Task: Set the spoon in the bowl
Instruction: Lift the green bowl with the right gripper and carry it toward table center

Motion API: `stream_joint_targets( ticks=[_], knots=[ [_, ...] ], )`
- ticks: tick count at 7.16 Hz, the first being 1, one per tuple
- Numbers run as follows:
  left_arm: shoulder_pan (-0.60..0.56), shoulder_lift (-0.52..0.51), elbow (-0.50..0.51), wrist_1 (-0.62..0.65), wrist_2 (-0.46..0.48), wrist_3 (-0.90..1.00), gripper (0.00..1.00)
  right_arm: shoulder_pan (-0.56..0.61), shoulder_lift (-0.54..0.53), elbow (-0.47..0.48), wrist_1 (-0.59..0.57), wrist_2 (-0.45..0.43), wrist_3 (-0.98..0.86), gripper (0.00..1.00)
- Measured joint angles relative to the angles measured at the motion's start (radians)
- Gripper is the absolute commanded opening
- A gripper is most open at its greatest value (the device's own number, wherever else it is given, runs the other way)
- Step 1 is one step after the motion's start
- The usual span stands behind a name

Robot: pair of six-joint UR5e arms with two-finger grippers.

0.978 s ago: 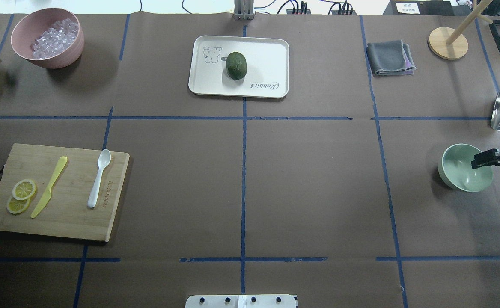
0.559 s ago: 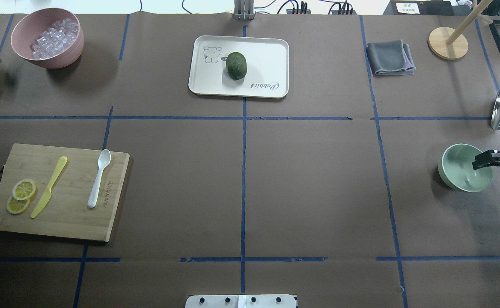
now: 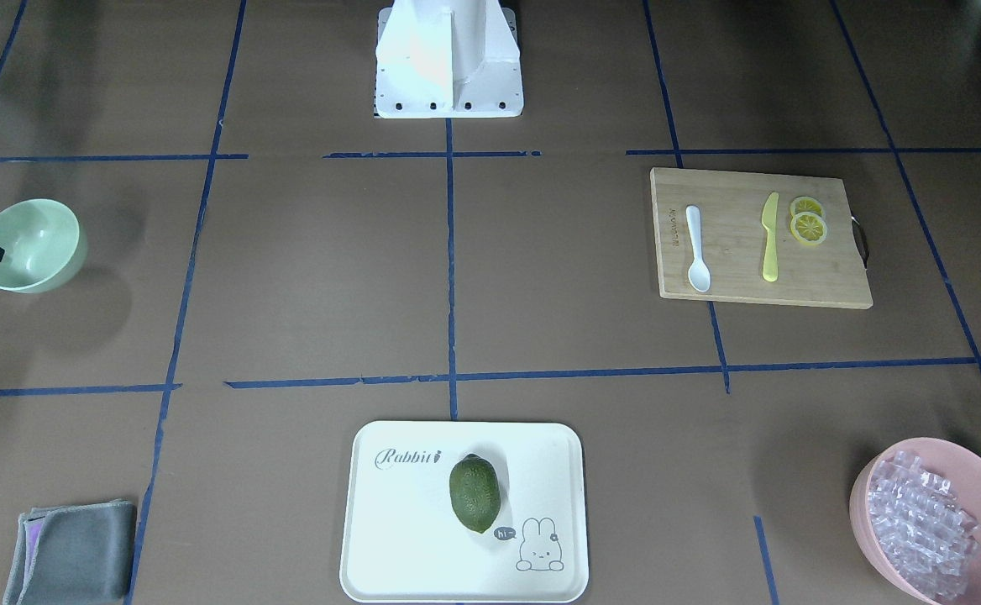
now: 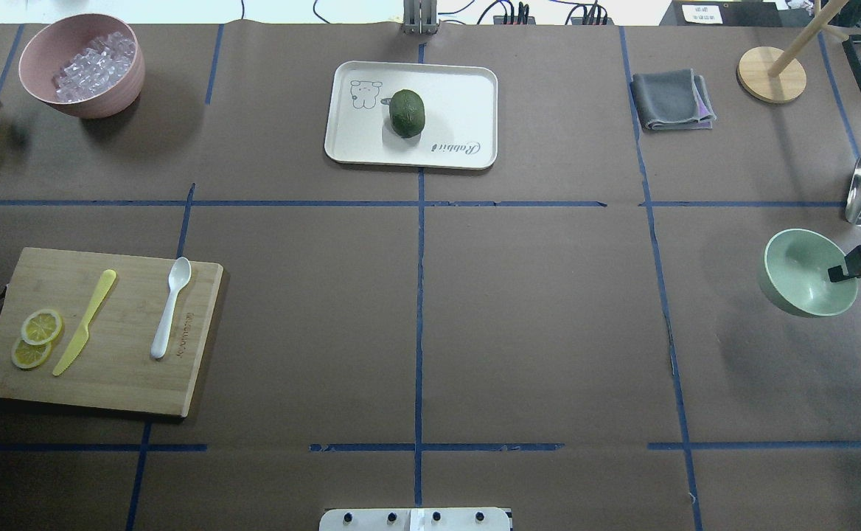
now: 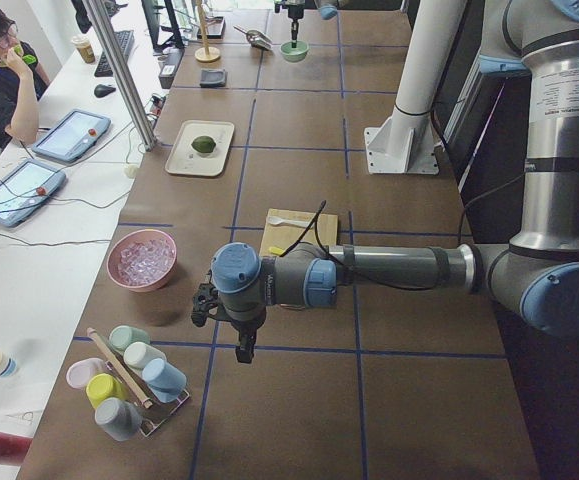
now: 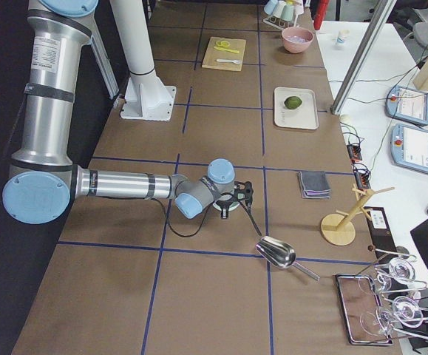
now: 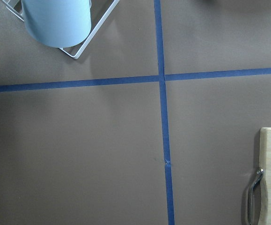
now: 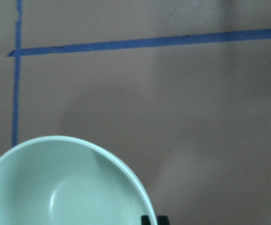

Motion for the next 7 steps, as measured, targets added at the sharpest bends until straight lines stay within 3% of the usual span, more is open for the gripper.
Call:
stream_joint_targets(
  ticks=[3, 5, 7],
  knots=[
    [0.000, 0.001, 0.001, 0.000, 0.000, 0.001, 1.00, -0.059, 0.190, 0.038, -0.010, 0.031, 0.214, 0.00],
    [-0.001, 0.001, 0.001, 0.000, 0.000, 0.000, 1.00, -0.208, 0.333, 0.068, -0.042, -0.081, 0.436, 0.00],
    [-0.001, 0.001, 0.001, 0.000, 0.000, 0.000, 1.00, -0.350, 0.469, 0.198, -0.330, -0.235, 0.534, 0.00]
  ],
)
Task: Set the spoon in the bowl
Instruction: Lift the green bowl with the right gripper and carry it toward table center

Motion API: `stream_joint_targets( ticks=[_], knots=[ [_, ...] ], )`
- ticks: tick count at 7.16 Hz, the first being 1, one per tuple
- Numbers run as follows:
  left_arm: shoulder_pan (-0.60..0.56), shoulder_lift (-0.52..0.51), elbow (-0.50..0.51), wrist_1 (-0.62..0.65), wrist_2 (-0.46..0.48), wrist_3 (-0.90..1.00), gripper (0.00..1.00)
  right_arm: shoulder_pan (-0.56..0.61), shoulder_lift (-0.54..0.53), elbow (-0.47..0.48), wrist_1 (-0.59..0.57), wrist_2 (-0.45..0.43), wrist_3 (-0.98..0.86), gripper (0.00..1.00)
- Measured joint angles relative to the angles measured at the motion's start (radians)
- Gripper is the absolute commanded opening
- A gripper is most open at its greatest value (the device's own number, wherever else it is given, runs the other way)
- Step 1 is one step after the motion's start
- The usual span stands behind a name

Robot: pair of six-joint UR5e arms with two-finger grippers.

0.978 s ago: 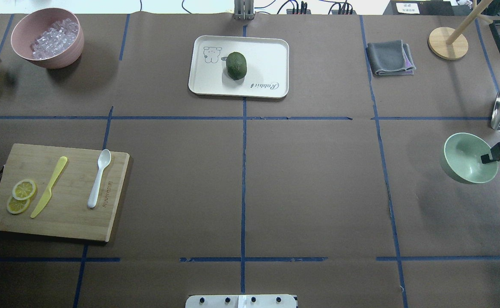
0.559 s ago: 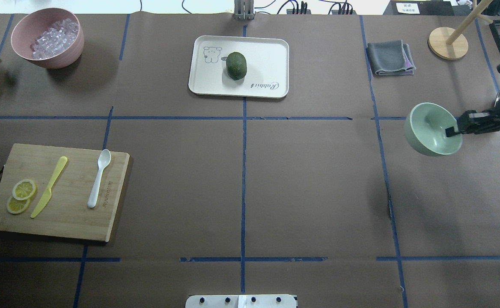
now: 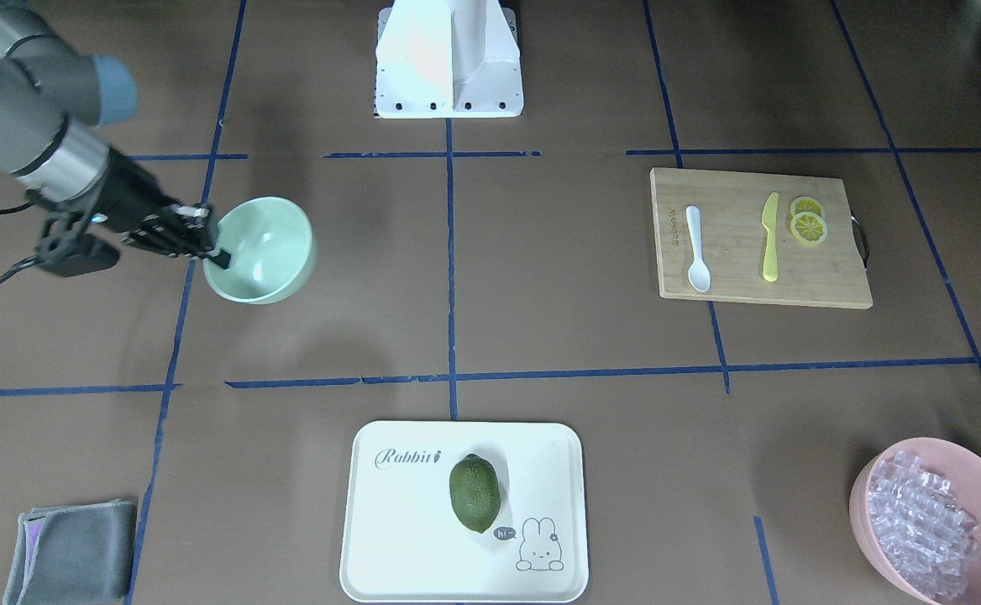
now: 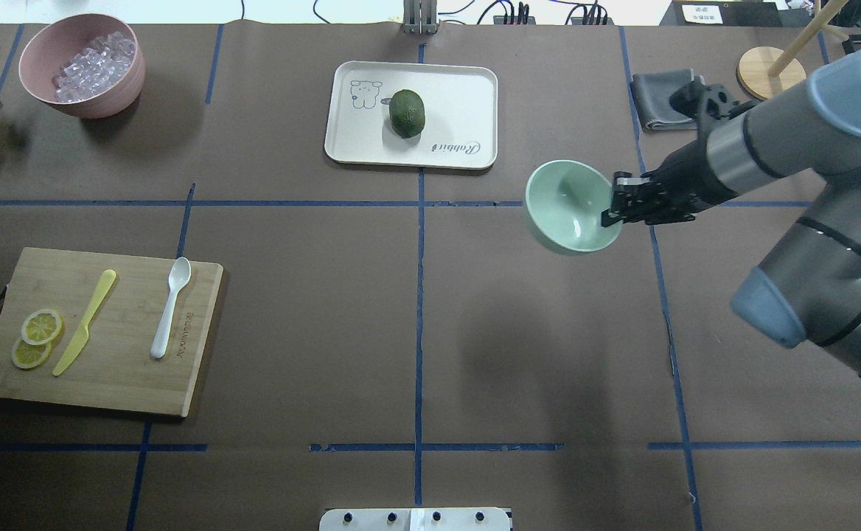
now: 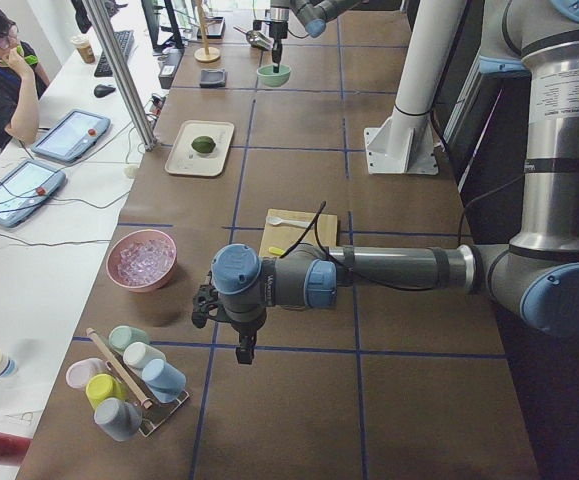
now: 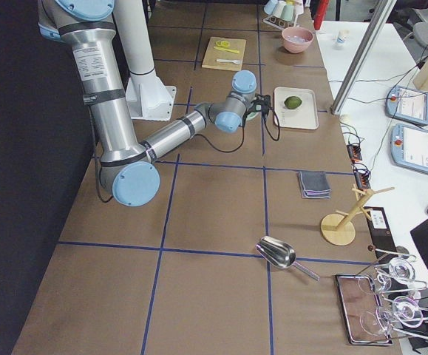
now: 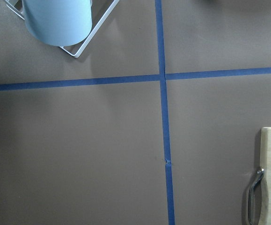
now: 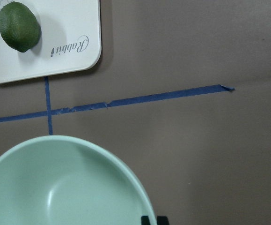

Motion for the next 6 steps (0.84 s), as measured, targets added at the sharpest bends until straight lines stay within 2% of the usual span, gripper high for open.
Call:
stream_joint_targets(
  ticks=[1, 2, 3, 6],
  knots=[
    [0.000, -0.001, 0.000, 0.001, -0.001, 0.000, 1.00, -0.125, 0.076, 0.046, -0.154, -0.155, 0.019, 0.00],
    [0.001, -0.001, 0.000, 0.001, -0.001, 0.000, 1.00, -0.240, 0.129, 0.047, -0.221, -0.295, 0.050, 0.01],
    [0.001, -0.001, -0.001, 0.001, -0.001, 0.000, 1.00, -0.315, 0.176, 0.016, -0.243, -0.372, 0.091, 0.01],
    [0.001, -0.001, -0.001, 0.000, -0.001, 0.000, 1.00, -0.377, 0.261, -0.101, -0.250, -0.446, 0.131, 0.02]
  ],
)
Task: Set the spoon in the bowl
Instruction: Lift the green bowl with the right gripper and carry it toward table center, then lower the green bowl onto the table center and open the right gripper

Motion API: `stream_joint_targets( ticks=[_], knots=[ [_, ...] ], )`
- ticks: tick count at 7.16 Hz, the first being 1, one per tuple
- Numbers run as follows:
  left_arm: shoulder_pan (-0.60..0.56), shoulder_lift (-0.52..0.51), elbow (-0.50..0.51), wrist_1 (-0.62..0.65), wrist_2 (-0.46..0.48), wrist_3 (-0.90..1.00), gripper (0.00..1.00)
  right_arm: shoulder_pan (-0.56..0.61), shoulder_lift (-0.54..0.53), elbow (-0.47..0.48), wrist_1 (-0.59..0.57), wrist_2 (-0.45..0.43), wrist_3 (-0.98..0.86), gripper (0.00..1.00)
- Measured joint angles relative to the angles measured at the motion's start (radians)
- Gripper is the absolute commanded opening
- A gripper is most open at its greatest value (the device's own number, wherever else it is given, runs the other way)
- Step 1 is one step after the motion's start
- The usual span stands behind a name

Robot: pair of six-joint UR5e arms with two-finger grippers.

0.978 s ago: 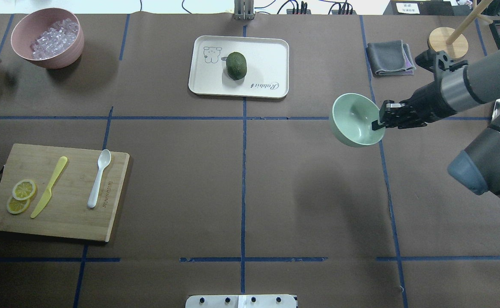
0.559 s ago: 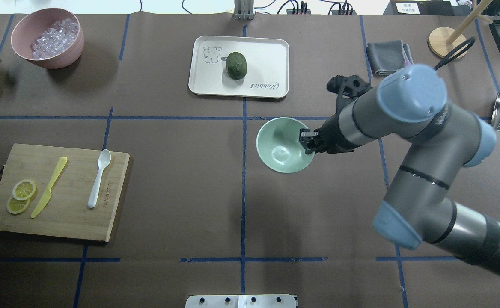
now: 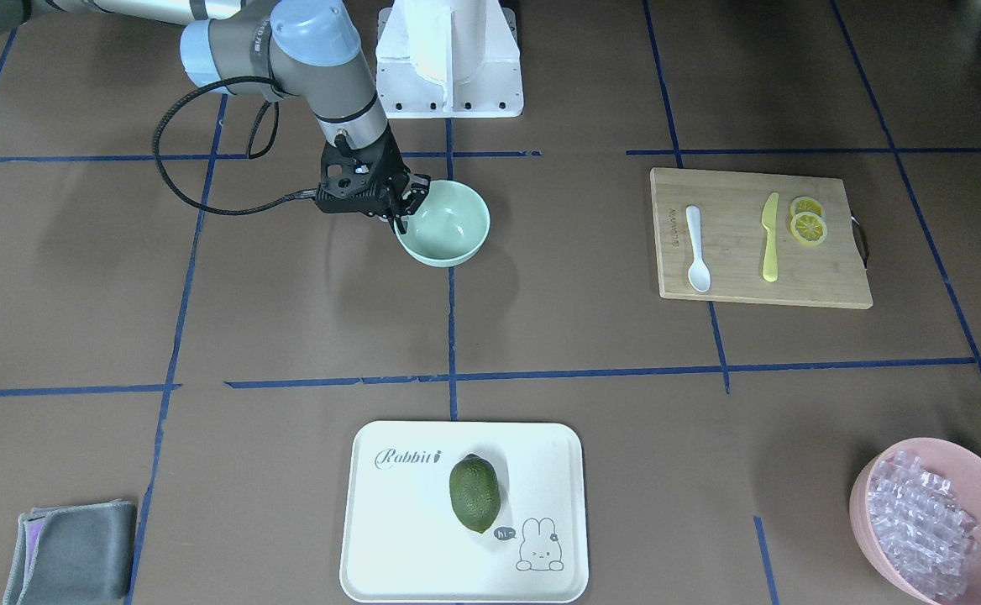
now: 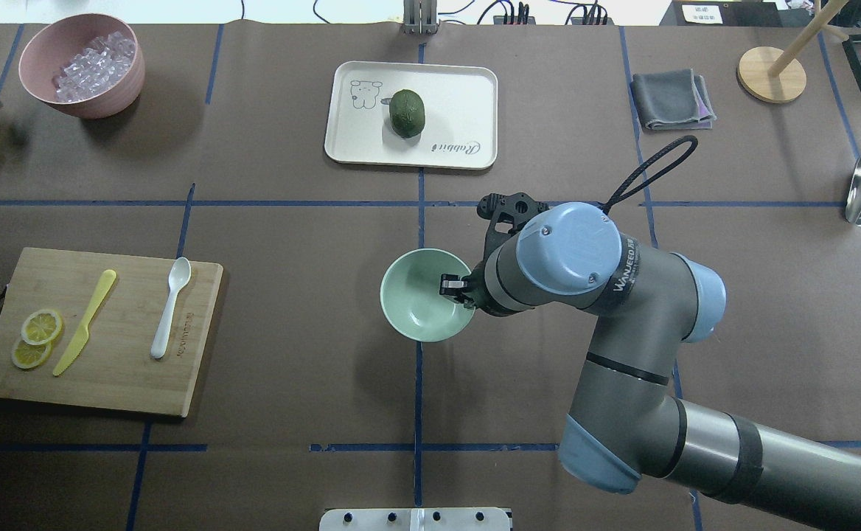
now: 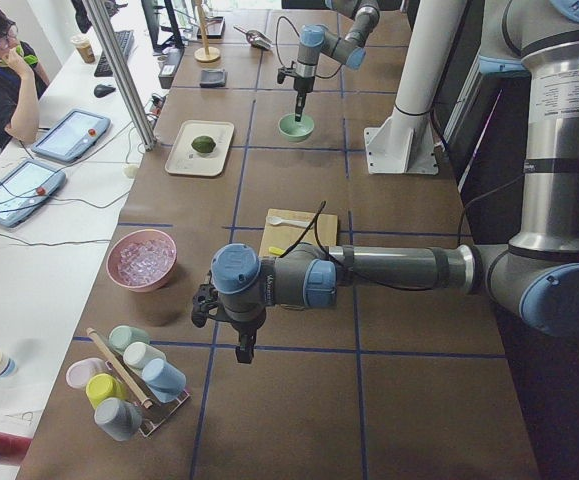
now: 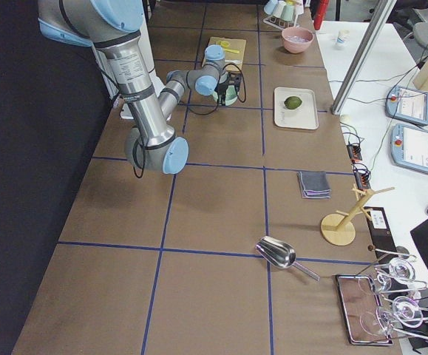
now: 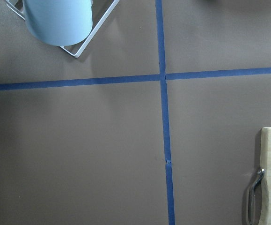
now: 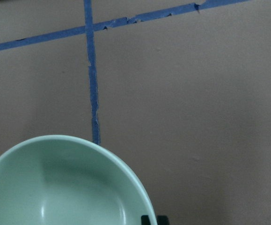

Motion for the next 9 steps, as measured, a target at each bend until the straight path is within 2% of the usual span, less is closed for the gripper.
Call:
stream_joint_targets(
  ticks=[2, 5, 7, 9],
  knots=[
    [0.000, 0.001, 0.000, 0.000, 0.000, 0.000, 1.00, -0.002, 0.037, -0.054, 0.001, -0.016, 0.000, 0.03],
    [-0.001, 0.001, 0.000, -0.001, -0.001, 0.000, 1.00, -0.003, 0.046, -0.067, 0.000, -0.019, 0.000, 0.07],
    [-0.001, 0.002, 0.000, 0.000, 0.000, 0.001, 1.00, -0.009, 0.047, -0.068, -0.001, -0.020, 0.001, 0.16],
    [-0.001, 0.002, 0.002, 0.000, -0.001, 0.001, 1.00, -0.019, 0.052, -0.068, -0.001, -0.020, 0.006, 0.62]
  ],
)
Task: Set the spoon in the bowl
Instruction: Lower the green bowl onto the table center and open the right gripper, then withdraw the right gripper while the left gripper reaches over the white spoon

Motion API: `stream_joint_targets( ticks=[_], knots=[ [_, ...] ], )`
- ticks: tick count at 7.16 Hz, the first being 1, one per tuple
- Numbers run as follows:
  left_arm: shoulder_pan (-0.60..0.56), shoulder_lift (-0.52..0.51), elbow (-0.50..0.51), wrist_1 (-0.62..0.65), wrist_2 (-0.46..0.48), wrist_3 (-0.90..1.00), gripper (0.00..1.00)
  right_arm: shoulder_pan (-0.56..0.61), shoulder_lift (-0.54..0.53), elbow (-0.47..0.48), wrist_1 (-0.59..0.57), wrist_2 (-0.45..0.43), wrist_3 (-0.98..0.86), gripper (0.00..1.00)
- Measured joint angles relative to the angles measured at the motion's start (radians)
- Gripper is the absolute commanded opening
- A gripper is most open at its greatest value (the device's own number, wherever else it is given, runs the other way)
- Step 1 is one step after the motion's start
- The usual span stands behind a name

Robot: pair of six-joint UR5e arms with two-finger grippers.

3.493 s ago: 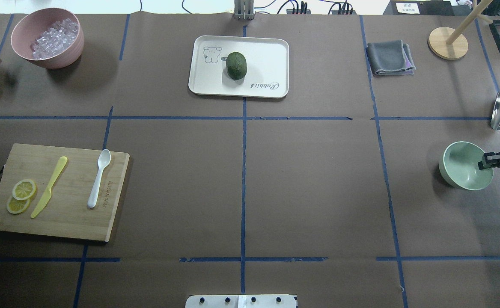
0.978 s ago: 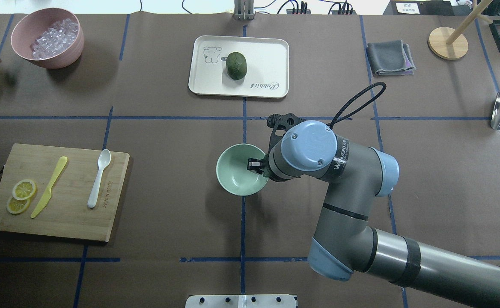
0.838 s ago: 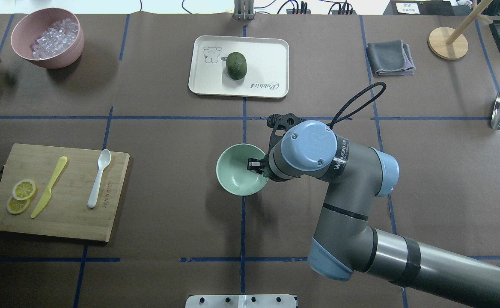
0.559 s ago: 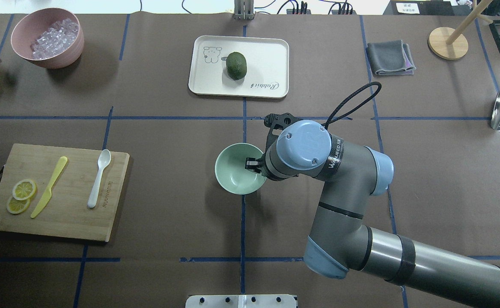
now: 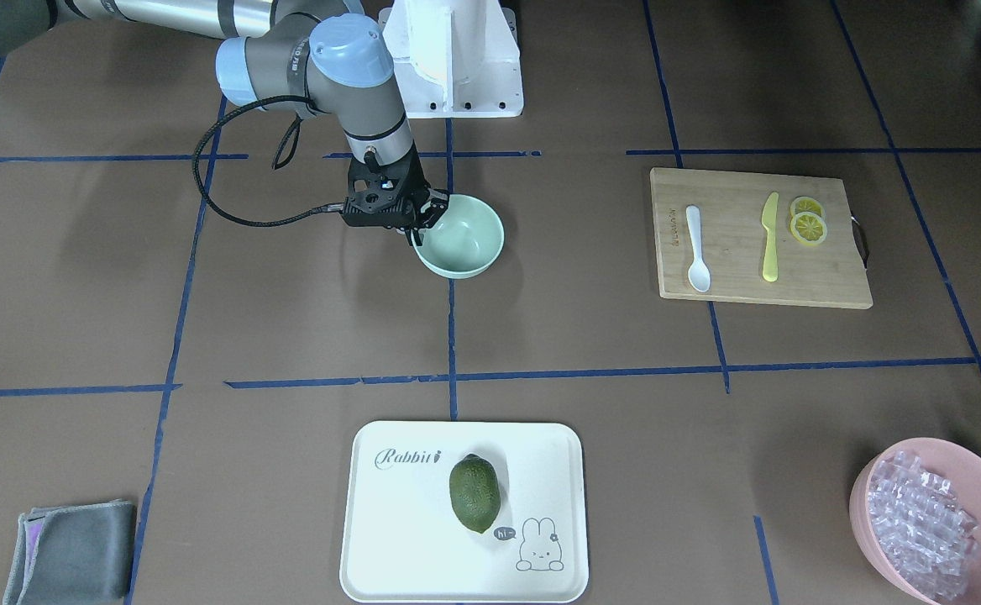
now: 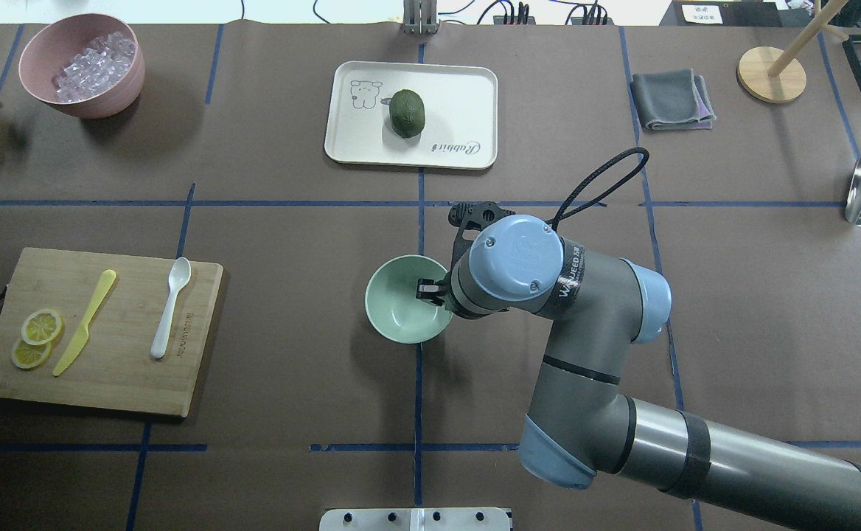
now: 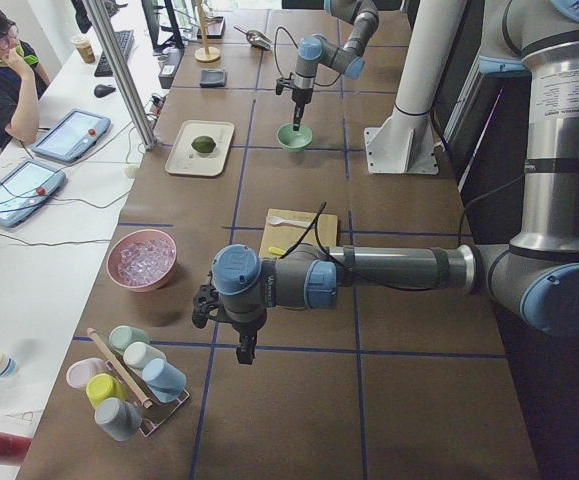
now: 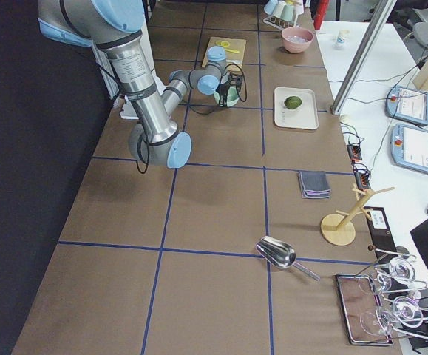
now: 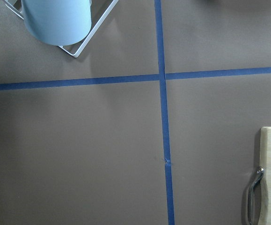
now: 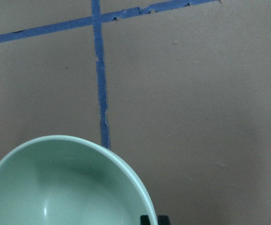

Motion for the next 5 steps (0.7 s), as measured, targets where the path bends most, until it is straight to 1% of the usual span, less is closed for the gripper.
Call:
stream_joint_targets(
  ticks=[1, 5],
  knots=[
    [0.001, 0.000, 0.001, 0.000, 0.000, 0.000, 1.00, -0.001, 0.000, 0.000, 0.000, 0.000, 0.002, 0.99],
    [0.001, -0.001, -0.001, 0.000, 0.000, 0.000, 1.00, 0.001, 0.003, 0.018, 0.003, 0.003, 0.003, 1.00]
  ],
)
